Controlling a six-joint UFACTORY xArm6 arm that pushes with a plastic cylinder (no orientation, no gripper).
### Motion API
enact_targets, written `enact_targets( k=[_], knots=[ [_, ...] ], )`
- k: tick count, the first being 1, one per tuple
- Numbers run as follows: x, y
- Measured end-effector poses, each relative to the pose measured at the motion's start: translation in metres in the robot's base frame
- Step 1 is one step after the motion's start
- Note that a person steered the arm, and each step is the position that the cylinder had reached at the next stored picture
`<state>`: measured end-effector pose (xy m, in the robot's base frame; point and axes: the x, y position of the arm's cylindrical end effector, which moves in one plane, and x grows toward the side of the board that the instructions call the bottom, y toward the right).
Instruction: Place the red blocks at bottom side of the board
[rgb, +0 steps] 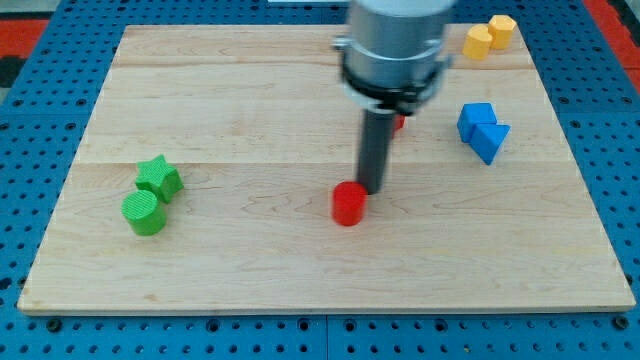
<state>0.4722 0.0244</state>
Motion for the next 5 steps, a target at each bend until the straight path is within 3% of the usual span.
enact_targets(
  k=[1, 2, 3, 4, 5],
  knots=[
    [-0.046, -0.022],
    [-0.105, -0.021],
    [-0.137, -0.003],
    [-0.124, 0.066],
    [-0.070, 0.081]
  ],
)
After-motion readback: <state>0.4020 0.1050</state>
